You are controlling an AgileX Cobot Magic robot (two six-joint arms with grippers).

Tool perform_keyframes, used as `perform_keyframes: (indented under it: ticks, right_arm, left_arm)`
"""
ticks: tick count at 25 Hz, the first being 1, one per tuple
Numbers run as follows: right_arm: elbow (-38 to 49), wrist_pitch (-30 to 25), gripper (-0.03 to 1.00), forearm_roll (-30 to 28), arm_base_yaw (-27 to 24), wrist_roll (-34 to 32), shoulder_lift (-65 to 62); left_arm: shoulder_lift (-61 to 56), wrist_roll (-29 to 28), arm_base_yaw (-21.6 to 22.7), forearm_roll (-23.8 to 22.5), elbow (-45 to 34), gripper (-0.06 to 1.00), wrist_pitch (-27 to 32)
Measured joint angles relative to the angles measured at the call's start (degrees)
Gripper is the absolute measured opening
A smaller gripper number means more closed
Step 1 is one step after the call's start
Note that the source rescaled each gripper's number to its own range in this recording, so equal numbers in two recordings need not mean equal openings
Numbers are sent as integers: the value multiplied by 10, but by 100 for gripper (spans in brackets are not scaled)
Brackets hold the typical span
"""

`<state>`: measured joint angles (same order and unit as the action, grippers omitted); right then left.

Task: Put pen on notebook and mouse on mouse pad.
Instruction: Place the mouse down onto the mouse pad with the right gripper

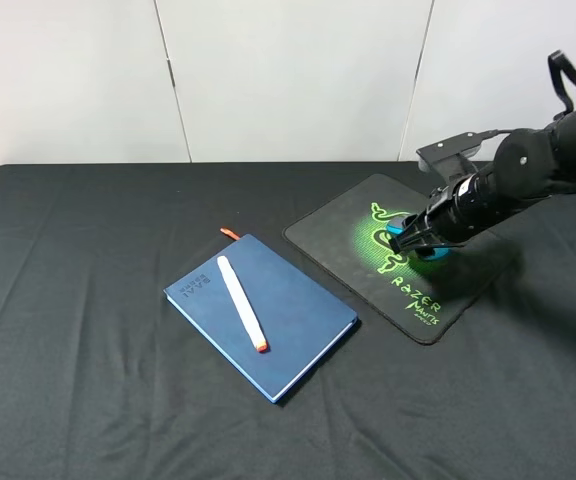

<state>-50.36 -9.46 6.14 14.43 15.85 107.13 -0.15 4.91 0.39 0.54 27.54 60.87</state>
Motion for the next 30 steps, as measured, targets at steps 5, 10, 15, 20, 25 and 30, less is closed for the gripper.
perform_keyframes:
  ticks: [5,10,15,20,25,30]
  right_arm:
    - [0,-1,2,0,0,0,20]
    - [0,4,2,0,0,0,20]
    - [0,10,2,0,0,0,20]
    - [0,8,85,0,0,-2,20]
    - [0,0,99,0,0,-2,20]
    - [0,-1,100,0,0,-3,20]
  left_arm:
    - [0,0,0,0,0,98,0]
    - [0,0,0,0,0,98,0]
    - [0,0,0,0,0,98,0]
    - [0,0,0,0,0,98,0]
    - [0,0,0,0,0,98,0]
    - [0,0,0,0,0,98,0]
